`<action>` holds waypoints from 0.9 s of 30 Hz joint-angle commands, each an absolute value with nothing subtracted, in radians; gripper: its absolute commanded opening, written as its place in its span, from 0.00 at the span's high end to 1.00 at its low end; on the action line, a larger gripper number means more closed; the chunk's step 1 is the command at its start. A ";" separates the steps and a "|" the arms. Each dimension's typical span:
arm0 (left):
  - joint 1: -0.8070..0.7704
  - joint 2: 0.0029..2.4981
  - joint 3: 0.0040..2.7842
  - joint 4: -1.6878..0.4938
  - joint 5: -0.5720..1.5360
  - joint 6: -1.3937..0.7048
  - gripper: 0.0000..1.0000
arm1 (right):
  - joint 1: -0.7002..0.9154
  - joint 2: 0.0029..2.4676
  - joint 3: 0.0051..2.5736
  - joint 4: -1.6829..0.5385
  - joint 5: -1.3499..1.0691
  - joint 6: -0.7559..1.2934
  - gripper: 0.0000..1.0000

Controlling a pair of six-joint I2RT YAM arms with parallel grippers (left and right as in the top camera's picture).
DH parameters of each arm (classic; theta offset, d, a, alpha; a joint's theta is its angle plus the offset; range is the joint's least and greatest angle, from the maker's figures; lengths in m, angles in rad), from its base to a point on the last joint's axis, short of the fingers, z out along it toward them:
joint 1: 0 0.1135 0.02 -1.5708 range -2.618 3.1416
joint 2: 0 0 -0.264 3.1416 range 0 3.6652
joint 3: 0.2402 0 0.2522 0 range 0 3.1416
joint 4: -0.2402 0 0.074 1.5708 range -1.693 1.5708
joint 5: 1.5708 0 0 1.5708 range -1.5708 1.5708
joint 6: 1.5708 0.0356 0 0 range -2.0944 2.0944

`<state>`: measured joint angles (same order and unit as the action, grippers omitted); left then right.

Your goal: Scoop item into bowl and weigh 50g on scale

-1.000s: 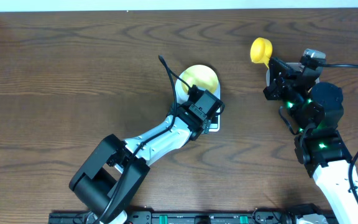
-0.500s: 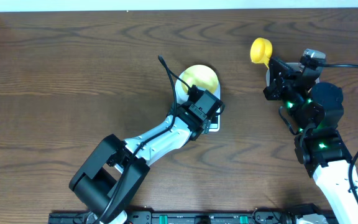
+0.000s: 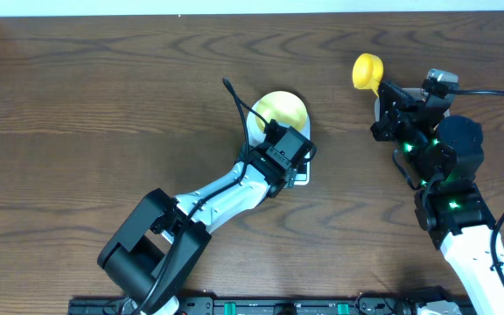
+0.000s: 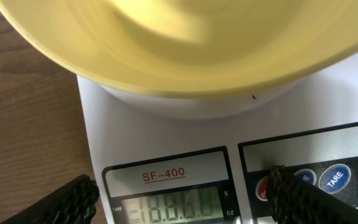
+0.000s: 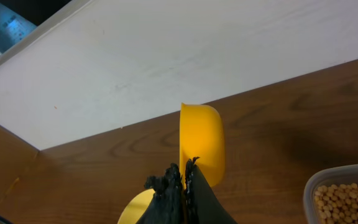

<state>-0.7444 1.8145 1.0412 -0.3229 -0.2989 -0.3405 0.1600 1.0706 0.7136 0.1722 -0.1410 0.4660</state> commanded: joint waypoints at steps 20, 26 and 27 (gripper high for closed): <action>-0.746 1.863 1.030 -0.350 -0.331 -0.342 0.12 | 0.149 1.063 0.739 0.168 -0.133 0.463 0.99; -0.746 1.853 1.031 -0.360 -0.331 -0.342 0.12 | 0.149 1.063 0.739 0.168 -0.125 0.462 0.99; -0.746 1.847 1.031 -0.361 -0.331 -0.341 0.12 | 0.149 1.063 0.739 0.168 -0.125 0.462 0.99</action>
<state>-0.7483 1.8175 1.0424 -0.3332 -0.3061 -0.3439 0.1600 1.0706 0.7136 0.1684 -0.1383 0.4660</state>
